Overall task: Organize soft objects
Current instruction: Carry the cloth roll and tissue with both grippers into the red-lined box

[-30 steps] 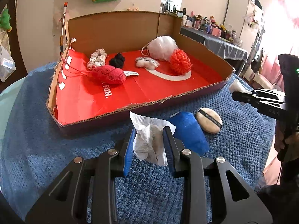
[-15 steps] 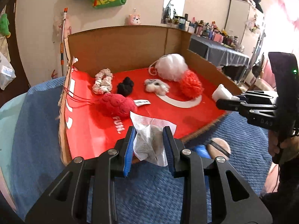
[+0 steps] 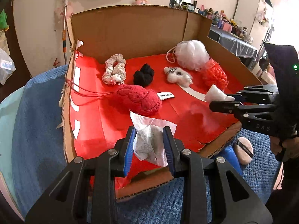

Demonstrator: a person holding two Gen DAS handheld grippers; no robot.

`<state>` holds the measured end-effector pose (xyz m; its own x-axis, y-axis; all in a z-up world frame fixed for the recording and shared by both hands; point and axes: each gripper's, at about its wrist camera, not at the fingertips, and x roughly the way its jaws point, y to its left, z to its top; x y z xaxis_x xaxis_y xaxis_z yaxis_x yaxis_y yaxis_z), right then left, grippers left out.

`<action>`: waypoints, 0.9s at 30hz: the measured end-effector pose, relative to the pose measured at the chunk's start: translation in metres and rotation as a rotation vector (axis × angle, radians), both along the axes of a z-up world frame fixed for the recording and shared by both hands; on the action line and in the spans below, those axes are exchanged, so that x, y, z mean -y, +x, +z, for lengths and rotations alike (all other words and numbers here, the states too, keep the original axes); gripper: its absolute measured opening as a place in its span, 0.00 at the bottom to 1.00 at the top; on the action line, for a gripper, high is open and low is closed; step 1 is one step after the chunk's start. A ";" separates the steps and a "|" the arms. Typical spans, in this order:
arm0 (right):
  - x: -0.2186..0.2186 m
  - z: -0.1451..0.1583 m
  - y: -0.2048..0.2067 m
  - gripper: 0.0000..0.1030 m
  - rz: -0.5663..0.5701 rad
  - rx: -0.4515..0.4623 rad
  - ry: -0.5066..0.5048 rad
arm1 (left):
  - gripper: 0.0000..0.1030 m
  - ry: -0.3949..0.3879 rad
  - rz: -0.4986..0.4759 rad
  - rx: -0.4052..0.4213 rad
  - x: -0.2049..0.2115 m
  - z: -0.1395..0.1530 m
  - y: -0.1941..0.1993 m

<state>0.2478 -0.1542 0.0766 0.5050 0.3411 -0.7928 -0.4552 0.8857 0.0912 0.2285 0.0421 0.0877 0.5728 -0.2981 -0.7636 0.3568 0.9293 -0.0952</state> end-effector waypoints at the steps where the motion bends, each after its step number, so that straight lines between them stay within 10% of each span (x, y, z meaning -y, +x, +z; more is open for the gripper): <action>1: -0.001 -0.002 0.002 0.19 -0.001 -0.004 -0.005 | 0.28 0.002 -0.003 0.000 0.000 0.000 0.001; 27: -0.002 -0.015 0.019 0.20 -0.010 -0.048 -0.047 | 0.28 0.077 -0.033 -0.028 0.015 -0.016 0.018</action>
<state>0.2664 -0.1520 0.0614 0.4694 0.2983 -0.8311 -0.4423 0.8940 0.0711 0.2463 0.0274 0.0721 0.5415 -0.2561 -0.8007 0.3851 0.9222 -0.0346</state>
